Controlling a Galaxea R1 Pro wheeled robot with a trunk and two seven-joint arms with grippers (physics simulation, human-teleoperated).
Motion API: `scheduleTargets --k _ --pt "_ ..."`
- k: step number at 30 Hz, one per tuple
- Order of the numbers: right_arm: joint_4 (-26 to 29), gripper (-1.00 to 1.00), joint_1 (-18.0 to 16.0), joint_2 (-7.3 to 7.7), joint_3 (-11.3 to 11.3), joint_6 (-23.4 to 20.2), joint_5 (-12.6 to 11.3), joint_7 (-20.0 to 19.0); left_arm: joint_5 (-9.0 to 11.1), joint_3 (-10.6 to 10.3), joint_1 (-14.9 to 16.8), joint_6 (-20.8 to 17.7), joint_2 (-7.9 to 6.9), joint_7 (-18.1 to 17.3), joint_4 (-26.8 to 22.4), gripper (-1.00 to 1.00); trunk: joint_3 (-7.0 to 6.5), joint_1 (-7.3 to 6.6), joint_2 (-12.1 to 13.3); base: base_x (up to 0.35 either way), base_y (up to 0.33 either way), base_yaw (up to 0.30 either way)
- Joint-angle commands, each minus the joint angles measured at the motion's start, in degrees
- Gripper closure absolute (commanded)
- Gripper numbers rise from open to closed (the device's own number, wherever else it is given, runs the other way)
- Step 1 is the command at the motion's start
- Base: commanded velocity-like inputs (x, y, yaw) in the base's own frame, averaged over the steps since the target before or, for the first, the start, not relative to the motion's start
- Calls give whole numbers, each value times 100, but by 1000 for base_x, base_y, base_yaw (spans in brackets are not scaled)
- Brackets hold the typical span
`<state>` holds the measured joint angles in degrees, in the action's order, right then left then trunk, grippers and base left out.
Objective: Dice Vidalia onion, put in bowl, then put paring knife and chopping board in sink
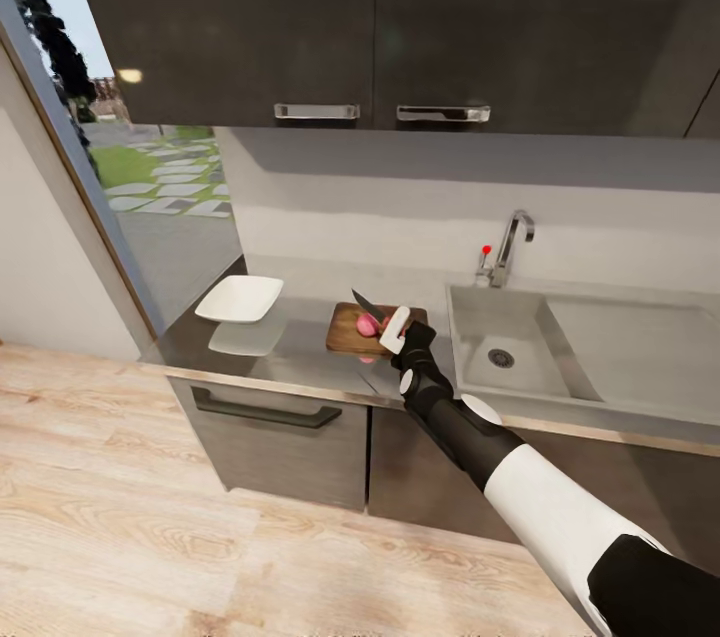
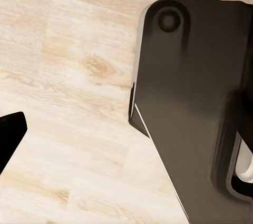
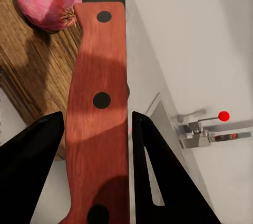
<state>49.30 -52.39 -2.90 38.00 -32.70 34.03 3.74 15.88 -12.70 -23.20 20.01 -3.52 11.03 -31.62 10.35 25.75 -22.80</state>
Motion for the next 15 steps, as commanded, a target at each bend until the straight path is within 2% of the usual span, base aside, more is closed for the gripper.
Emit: scheduleTargets --k 1,15 --pt "1 100 -8 1 23 -41 7 22 38 -48 0 11 -7 48 -11 -100 18 3 -12 0 0 0" --pt "-149 100 -8 -6 22 -44 -2 16 38 -48 0 5 0 48 -11 -100 146 3 -12 54 0 0"
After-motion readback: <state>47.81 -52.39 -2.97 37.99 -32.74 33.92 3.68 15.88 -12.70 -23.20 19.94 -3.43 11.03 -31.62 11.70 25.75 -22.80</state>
